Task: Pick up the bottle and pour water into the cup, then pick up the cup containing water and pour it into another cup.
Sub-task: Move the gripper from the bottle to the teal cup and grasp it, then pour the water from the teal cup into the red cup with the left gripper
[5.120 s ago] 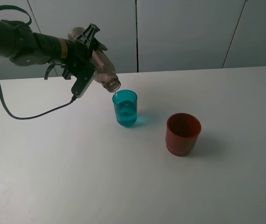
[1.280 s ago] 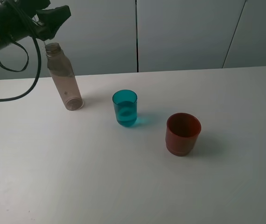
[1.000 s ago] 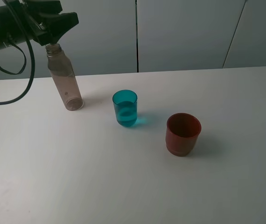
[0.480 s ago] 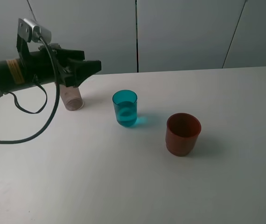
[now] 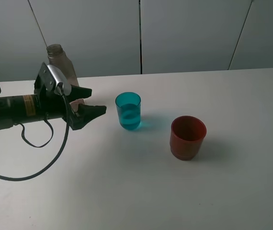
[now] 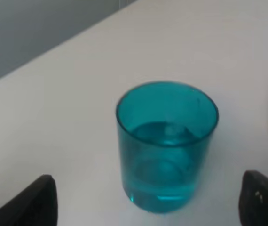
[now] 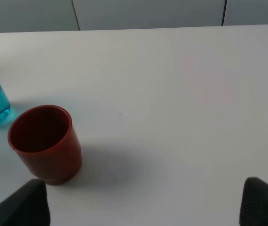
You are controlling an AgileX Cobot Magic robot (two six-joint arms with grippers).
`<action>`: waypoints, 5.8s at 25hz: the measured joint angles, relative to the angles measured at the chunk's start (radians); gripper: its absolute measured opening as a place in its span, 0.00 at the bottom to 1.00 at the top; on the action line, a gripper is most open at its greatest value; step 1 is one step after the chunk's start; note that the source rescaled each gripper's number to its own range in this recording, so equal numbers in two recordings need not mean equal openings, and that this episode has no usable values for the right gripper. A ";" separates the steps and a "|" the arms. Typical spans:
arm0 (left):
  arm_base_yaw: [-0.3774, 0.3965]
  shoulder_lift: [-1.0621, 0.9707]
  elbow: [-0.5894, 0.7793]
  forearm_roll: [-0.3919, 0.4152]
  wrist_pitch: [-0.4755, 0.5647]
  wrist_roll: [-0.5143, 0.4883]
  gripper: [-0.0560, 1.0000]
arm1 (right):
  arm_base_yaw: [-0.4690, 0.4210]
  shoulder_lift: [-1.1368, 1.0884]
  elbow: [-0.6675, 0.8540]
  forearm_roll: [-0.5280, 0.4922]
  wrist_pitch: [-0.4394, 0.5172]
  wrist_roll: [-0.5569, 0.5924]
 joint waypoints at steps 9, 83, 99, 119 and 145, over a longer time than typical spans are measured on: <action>0.005 0.156 -0.136 0.113 -0.086 0.166 0.94 | 0.000 0.000 0.000 0.000 0.000 -0.002; -0.161 0.530 -0.608 0.119 -0.140 0.007 0.21 | 0.000 0.000 0.000 0.000 0.000 -0.002; -0.162 0.530 -0.609 0.089 -0.124 -0.006 0.21 | 0.000 0.000 0.000 0.000 0.000 0.000; -0.213 0.330 -0.609 0.246 -0.005 -0.024 0.21 | 0.000 0.000 0.000 0.000 0.000 -0.002; -0.481 0.172 -0.608 0.299 0.411 0.142 0.21 | 0.000 0.000 0.000 0.000 0.000 -0.002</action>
